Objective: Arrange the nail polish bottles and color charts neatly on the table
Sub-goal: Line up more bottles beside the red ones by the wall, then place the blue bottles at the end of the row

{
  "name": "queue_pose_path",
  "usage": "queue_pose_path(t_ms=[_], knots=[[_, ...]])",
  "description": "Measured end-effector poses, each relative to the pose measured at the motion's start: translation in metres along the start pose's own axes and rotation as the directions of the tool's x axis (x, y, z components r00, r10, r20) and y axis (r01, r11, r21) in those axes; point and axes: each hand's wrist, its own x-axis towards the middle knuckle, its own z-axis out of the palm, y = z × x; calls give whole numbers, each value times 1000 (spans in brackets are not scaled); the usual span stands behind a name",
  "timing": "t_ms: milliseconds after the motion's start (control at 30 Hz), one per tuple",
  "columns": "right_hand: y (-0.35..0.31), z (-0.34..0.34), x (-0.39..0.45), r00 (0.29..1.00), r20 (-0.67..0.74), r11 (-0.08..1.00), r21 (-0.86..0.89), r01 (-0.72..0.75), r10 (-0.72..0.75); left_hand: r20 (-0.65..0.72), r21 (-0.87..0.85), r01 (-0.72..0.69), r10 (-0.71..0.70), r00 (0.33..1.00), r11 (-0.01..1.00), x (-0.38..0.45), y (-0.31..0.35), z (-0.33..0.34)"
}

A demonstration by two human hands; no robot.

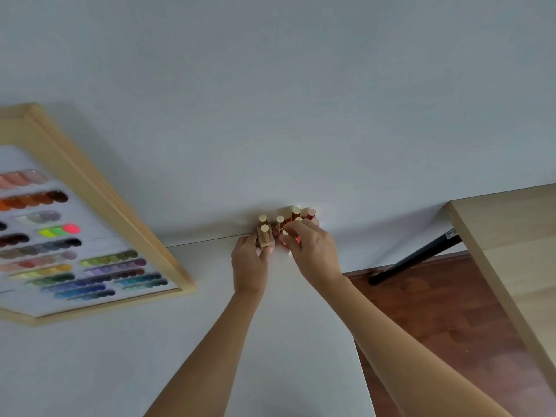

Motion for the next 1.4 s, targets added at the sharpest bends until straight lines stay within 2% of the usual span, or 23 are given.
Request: queue_pose_path(t_ms=[200,400,500,567,667,733,833,900,1100,1267,1400], knots=[[2,6,6,980,15,958,-209,198,-199,21,15,-7,7,1000,1000,5,-4,-1],[6,16,9,972,-10,906,-363,217,-237,60,-22,-8,9,998,1000,8,-8,-1],[2,11,7,961,-72,920,-314,233,-268,47,-1,16,-16,999,1000,8,-6,1],[2,4,1,966,-160,966,-193,171,-203,19,-26,49,-49,999,998,7,-3,4],[13,-5,-18,956,-287,996,77,-41,61,-3,-57,57,-58,998,997,6,1,7],[25,-6,-26,951,-235,975,141,-172,202,-22,-28,44,-44,999,999,6,2,9],[37,-3,-20,931,-50,928,113,-355,362,-48,2,45,-45,998,999,6,2,11],[40,1,-11,921,3,914,119,-387,389,-58,0,57,-57,997,998,7,3,12],[45,10,0,923,-22,919,111,-379,384,-70,-38,94,-97,993,995,9,4,14],[49,6,1,924,24,918,106,-383,382,-35,-24,91,-92,995,996,9,5,11],[46,-6,-9,896,110,898,47,-438,431,23,84,110,-112,993,990,2,7,-4]])
